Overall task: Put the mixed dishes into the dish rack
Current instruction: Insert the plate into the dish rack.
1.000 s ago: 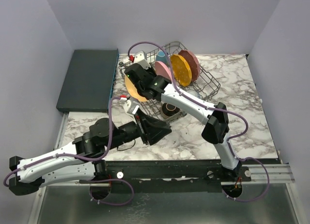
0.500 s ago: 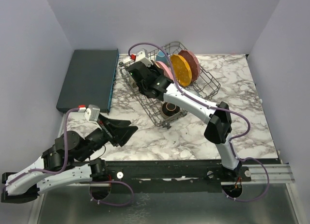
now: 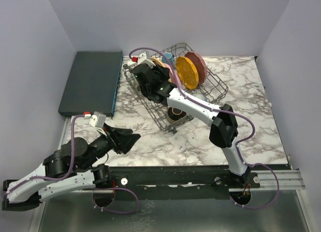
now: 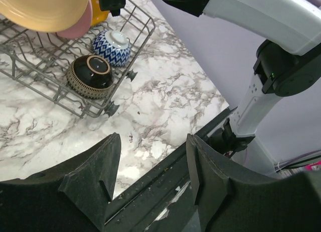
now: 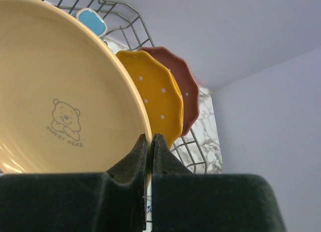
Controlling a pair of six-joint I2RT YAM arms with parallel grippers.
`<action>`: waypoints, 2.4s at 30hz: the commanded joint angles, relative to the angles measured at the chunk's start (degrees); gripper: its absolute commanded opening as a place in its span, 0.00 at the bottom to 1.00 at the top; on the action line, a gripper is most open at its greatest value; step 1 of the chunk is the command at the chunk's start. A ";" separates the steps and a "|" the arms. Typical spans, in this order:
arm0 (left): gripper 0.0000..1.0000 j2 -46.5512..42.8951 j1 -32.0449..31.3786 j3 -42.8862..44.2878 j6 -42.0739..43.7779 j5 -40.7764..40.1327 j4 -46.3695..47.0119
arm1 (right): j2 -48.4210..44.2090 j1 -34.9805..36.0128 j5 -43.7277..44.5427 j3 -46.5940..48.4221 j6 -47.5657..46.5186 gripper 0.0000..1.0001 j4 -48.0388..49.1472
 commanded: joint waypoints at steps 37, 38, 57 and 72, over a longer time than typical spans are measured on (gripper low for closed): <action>0.60 -2.78 0.12 -0.09 -2.06 -1.97 -3.89 | 4.81 -0.81 1.49 4.75 5.45 0.00 -6.71; 0.60 -2.77 0.10 -0.09 -2.14 -1.97 -3.89 | 4.56 -0.89 1.48 4.61 4.86 0.00 -6.14; 0.60 -3.06 0.10 0.00 -2.15 -2.21 -4.10 | 5.03 -0.94 2.34 3.43 2.77 0.00 -4.31; 0.61 -2.99 0.08 0.09 -1.98 -2.85 -4.33 | 8.52 0.15 1.60 5.36 4.65 0.00 -7.39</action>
